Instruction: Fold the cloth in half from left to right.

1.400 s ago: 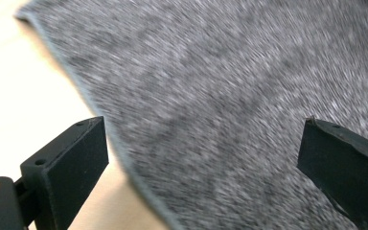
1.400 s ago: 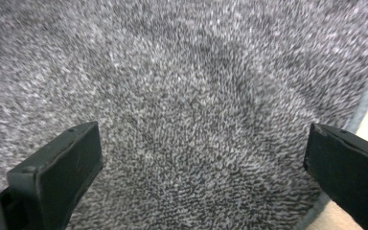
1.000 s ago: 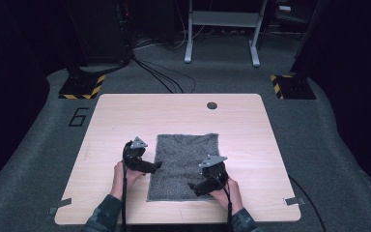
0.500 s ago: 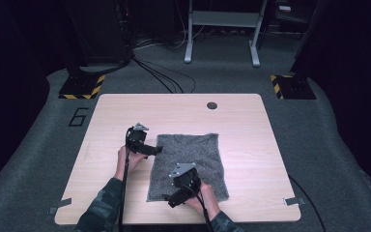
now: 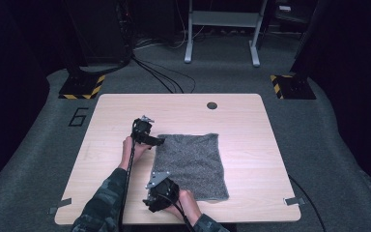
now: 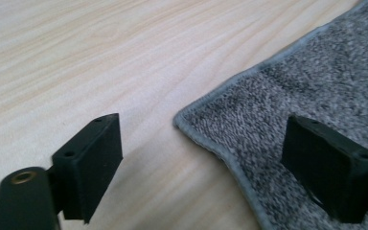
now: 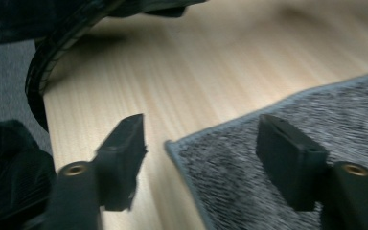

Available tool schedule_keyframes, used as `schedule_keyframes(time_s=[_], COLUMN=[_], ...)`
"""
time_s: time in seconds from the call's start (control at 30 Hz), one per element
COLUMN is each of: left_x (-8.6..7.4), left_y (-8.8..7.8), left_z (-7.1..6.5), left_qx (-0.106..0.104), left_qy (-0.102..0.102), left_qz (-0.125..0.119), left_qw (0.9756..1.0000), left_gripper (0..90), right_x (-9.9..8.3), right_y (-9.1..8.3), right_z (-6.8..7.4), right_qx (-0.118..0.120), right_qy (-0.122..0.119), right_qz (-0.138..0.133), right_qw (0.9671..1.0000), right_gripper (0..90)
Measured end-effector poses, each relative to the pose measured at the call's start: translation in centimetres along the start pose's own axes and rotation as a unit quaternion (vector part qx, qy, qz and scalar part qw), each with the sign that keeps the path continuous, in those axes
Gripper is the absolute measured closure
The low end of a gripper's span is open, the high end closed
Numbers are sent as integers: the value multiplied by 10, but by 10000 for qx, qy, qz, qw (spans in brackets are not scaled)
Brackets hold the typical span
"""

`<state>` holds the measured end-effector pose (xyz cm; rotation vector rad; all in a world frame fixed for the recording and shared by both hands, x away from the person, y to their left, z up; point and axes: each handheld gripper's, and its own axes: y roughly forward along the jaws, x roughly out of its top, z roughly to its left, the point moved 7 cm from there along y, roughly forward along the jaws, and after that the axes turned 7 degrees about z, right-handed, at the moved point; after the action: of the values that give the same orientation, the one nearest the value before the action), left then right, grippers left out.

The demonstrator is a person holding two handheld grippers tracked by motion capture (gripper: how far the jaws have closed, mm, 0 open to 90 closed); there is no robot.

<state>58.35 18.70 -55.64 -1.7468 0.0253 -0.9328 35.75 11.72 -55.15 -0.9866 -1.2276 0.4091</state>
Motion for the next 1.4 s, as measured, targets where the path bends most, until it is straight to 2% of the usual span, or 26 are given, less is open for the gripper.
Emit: schedule_keyframes(time_s=[0.07,0.1,0.13,0.17,0.23,0.27,0.3,0.33,0.4,0.53,0.57,0.67,0.87,0.9,0.93,0.97,1.03,1.27,1.37,1.4], left_x=[2,3,3,5,5,5,6,6,6,7,7,7,5,5,5,5,5,6,9,9], left_y=[3,5,6,7,10,11,12,12,12,13,13,13,14,14,14,15,15,12,8,6], left_z=[2,3,4,6,7,7,8,7,6,3,1,-2,-6,-6,-6,-7,-7,-8,-8,-8], left_qx=[17,34,24,37,69,103,135,149,195,400,372,343,256,274,281,282,287,231,211,205], left_qy=[-1,-10,-66,-122,-140,-106,-75,-61,-18,172,189,228,206,246,241,200,165,82,81,65], left_qz=[54,21,36,7,5,7,-12,-15,-6,29,43,-41,-230,-226,-227,-251,-254,-283,-353,-368], left_qw=[10000,10000,10000,9999,9999,9999,9999,9999,9998,9990,9991,9991,9992,9991,9991,9991,9991,9993,9991,9991], left_gripper=[165,203,254,273,332,362,374,399,443,520,548,644,830,844,854,859,863,866,866,867], right_x=[1,-1,0,-1,-1,-1,-2,-2,-3,-3,-2,-4,-4,-5,-4,-6,-7,-15,-13,-13], right_y=[6,7,10,10,12,14,14,16,17,17,18,16,16,16,17,16,15,5,-1,-3], right_z=[2,3,3,3,4,3,4,3,4,4,3,3,3,4,3,4,4,5,5,5], right_qx=[-78,-46,-91,-29,26,-6,42,-26,-8,-85,-154,-159,-267,-271,-298,-253,-328,-243,-262,-271], right_qy=[-65,-70,-88,-96,-53,-116,-104,-87,-119,-122,-84,7,72,113,44,88,90,187,163,196], right_qz=[21,159,63,161,153,90,196,163,211,209,111,193,127,92,28,115,29,-54,-292,-287], right_qw=[9999,9998,9999,9998,9999,9999,9997,9998,9997,9997,9998,9997,9995,9995,9995,9996,9994,9995,9991,9990], right_gripper=[435,460,482,506,541,562,583,604,625,686,704,747,840,845,851,855,859,861,861,861])
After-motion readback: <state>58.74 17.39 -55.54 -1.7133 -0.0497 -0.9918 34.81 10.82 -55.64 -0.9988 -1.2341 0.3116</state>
